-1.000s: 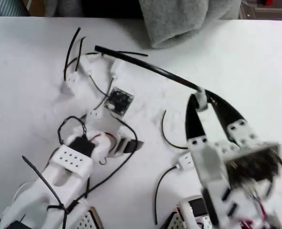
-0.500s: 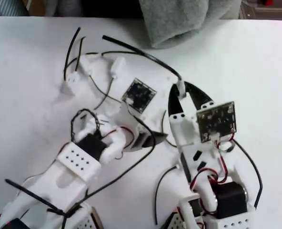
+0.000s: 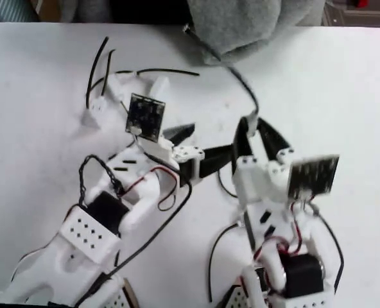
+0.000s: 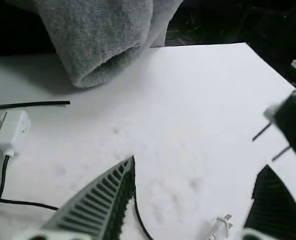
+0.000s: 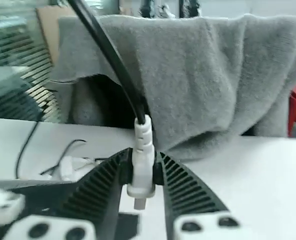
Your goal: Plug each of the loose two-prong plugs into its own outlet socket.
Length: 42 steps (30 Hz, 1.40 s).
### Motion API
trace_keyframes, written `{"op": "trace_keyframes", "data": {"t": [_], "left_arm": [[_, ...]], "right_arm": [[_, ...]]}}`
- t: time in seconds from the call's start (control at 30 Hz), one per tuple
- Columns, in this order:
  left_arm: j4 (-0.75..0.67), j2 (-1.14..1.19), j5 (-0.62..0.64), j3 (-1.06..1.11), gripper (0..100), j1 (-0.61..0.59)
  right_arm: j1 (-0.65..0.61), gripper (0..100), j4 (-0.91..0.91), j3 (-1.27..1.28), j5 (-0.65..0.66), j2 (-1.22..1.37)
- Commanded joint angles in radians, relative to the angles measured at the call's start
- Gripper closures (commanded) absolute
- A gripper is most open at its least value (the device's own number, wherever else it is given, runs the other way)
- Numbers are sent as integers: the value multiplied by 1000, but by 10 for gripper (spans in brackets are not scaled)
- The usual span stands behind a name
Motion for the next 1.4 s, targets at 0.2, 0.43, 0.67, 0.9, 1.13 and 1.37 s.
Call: {"op": "trace_keyframes", "data": {"t": [0.2,0.43,0.67,0.9,1.13,1.37], "left_arm": [[-66,-30,14,-6,639,58],[-66,-36,17,-75,687,-166],[-57,-36,17,-132,690,-242],[-51,-36,14,-123,690,-242],[117,-28,8,-115,688,-243],[18,-36,-84,-5,688,-196]], "right_arm": [[-136,980,-48,117,57,-174],[-140,980,-10,120,61,-176],[-140,980,-4,138,61,-171],[-133,980,-12,138,61,-174],[-139,980,-125,130,106,-166],[-205,980,-206,132,117,-165]]}}
